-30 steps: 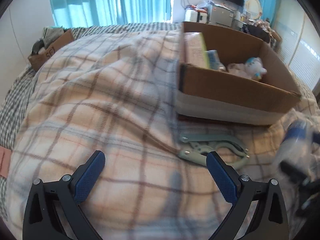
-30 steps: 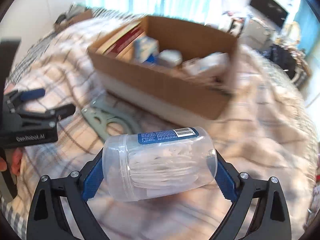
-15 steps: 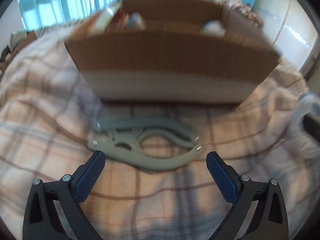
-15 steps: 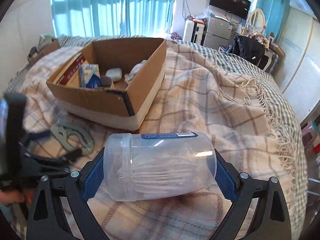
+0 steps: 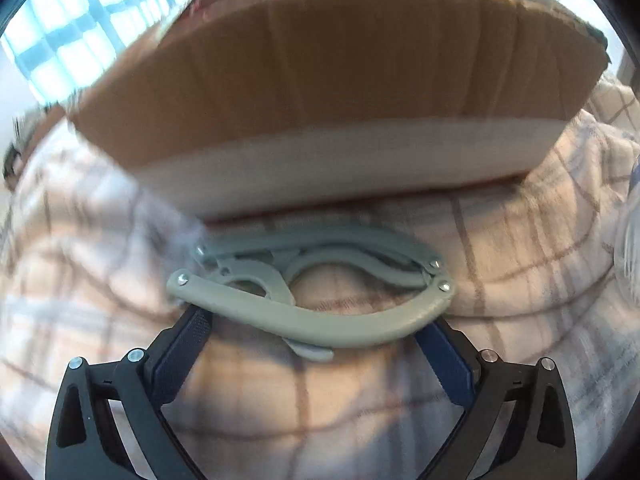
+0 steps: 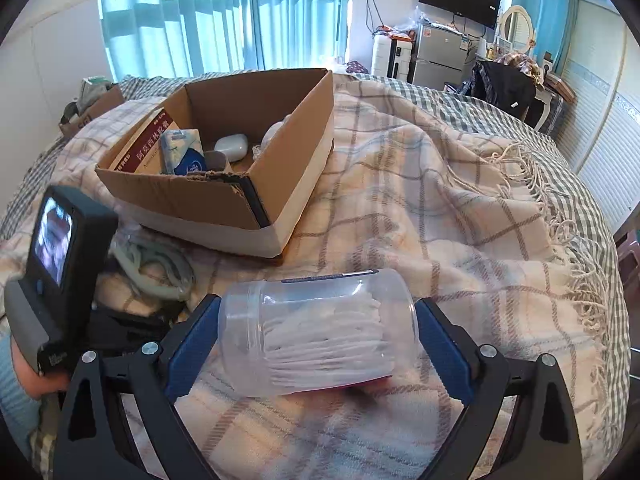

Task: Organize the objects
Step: 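Grasp the grey-green clamp tool with the left tool while the right tool holds the jar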

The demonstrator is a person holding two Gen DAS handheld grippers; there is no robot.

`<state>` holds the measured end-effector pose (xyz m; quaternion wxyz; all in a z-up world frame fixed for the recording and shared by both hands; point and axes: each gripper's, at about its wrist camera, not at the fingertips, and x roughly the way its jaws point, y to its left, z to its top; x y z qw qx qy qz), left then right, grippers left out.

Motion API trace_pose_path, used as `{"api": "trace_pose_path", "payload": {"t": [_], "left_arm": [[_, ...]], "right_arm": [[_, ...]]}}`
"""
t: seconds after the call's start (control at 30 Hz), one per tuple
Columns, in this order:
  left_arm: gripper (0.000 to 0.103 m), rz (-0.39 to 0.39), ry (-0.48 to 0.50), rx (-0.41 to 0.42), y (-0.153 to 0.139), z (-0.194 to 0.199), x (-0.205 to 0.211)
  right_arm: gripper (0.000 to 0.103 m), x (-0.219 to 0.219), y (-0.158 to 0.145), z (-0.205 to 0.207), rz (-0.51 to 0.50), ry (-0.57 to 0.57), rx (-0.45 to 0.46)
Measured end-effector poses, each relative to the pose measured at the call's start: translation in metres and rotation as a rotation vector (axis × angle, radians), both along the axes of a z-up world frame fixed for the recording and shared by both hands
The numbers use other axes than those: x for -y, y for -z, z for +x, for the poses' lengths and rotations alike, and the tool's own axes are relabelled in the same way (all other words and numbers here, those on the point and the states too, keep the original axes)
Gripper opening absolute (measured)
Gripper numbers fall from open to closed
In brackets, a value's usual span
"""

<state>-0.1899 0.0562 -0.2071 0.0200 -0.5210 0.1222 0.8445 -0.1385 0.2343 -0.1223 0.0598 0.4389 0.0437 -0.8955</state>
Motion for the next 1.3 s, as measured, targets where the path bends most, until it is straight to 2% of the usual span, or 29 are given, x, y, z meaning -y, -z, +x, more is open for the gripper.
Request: {"api": "trace_pose_path", "payload": {"t": [0.1,0.17,0.2,0.27,0.33,0.57,0.67,0.8,0.9,1.03,1.13,1.2,1.27,1.3], "left_arm": [[0.092,0.004,0.045,-0.030,-0.005,-0.008,-0.002],[0.079,0.028,0.103,-0.010,-0.001,-0.010,-0.006],[0.067,0.044,0.138,-0.003,0.000,-0.010,-0.009],[0.058,0.046,0.176,-0.011,-0.003,-0.007,-0.011],[0.042,0.067,0.218,-0.003,-0.007,-0.002,-0.012],[0.043,0.046,0.254,-0.033,-0.023,0.016,-0.007],[0.048,-0.001,0.269,-0.060,-0.026,0.016,-0.011],[0.049,-0.130,0.282,-0.070,-0.026,0.019,-0.013],[0.060,-0.151,0.300,-0.089,-0.030,0.023,-0.008],[0.061,-0.158,0.305,-0.099,-0.028,0.018,-0.008],[0.061,-0.235,0.334,-0.095,-0.018,0.013,-0.017],[0.061,-0.232,0.369,-0.106,-0.019,0.014,-0.021],[0.061,-0.176,0.431,-0.098,-0.019,0.013,-0.024],[0.055,-0.163,0.447,-0.080,-0.018,0.010,-0.024]], "right_arm": [[0.095,0.002,0.003,-0.001,0.005,-0.005,0.014],[0.094,0.002,0.005,-0.002,0.003,-0.003,0.022],[0.094,0.002,0.007,-0.003,0.005,-0.001,0.028],[0.094,0.003,0.009,-0.004,0.016,0.000,0.035],[0.094,0.006,0.011,-0.004,0.032,0.000,0.041],[0.094,0.008,0.011,-0.003,0.054,0.005,0.044],[0.094,0.009,0.011,-0.003,0.055,0.005,0.046],[0.094,0.007,0.012,-0.004,0.044,0.005,0.046],[0.094,0.006,0.012,-0.004,0.036,0.004,0.049],[0.094,0.006,0.013,-0.005,0.031,0.002,0.050],[0.094,0.006,0.012,-0.004,0.026,0.001,0.050],[0.094,0.005,0.012,-0.003,0.024,0.001,0.050],[0.094,0.005,0.013,-0.003,0.026,0.001,0.052],[0.094,0.005,0.013,-0.003,0.028,0.000,0.054]]}}
